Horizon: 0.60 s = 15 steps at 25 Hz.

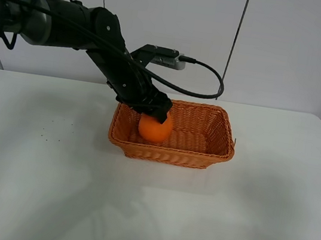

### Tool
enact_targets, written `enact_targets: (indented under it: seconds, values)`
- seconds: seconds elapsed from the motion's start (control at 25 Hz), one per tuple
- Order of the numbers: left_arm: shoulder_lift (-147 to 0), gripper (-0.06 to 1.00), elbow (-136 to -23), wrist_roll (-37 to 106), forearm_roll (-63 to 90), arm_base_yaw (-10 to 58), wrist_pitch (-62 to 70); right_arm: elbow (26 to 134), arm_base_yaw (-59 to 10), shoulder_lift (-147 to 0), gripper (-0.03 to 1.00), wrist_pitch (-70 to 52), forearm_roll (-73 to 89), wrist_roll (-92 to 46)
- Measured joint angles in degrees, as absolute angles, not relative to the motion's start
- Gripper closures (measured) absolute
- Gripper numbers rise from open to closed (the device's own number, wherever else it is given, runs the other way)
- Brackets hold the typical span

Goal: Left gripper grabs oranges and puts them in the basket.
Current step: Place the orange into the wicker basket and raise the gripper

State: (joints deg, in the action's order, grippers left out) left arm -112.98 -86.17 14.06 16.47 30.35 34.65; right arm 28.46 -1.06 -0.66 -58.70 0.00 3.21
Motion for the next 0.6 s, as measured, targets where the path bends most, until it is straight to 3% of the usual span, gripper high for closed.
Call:
enact_targets:
  seconds: [0.6]
  values:
    - [-113.0,0.19,-86.2,14.1,12.2,30.3,34.4,28.5,-1.1,-0.7,0.27,-58.7,0.0,3.2]
